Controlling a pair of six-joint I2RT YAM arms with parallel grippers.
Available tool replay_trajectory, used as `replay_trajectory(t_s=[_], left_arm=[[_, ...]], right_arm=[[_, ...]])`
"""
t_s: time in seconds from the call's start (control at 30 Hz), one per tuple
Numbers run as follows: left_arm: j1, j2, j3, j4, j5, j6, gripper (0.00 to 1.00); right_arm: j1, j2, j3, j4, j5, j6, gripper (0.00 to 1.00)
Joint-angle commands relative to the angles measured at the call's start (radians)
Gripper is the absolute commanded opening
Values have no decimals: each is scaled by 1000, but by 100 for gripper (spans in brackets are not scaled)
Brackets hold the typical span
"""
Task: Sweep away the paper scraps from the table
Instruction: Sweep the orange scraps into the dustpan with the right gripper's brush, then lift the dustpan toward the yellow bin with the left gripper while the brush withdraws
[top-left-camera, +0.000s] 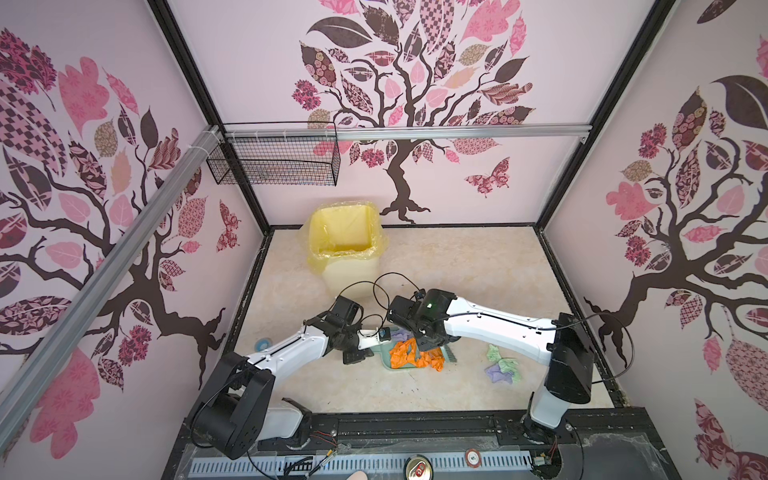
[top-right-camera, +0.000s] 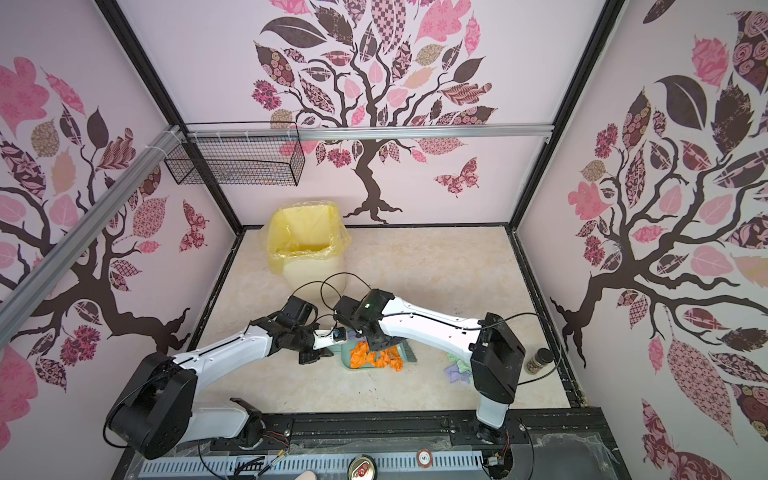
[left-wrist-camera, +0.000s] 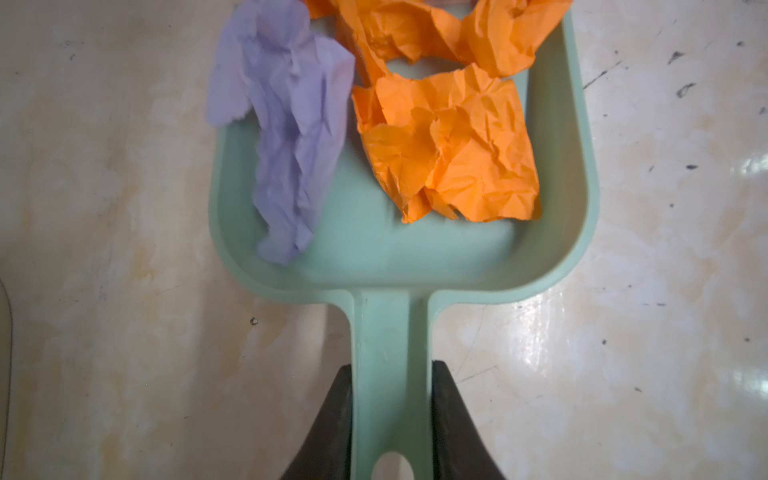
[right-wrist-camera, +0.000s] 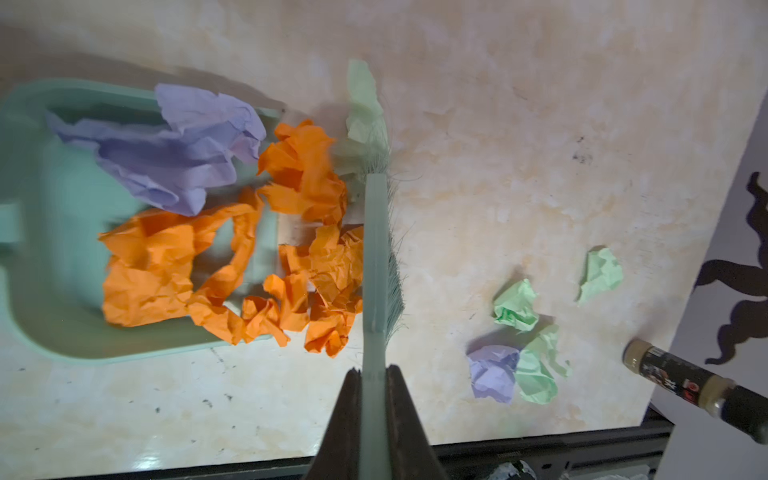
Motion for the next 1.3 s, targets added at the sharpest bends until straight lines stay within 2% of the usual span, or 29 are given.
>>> replay_trajectory(t_s=[0.0, 0.3, 0.73, 0.93, 1.27], left_arm=[[-18, 30, 22, -9, -14, -18, 0], [-22, 49, 26, 4, -12, -24, 0], [-22, 22, 33, 8, 12, -52, 0], [-21, -11, 58, -12, 40, -71, 0], [-19, -131, 170, -222, 82, -63, 0]], right_arm=[[12, 25, 44, 62, -68, 0, 0], [13, -45, 54, 94, -82, -12, 0], [12, -246, 123, -88, 95, 18, 0], [-3, -356, 62, -129, 159, 50, 0], [-106, -474, -167, -7, 104, 11, 0]])
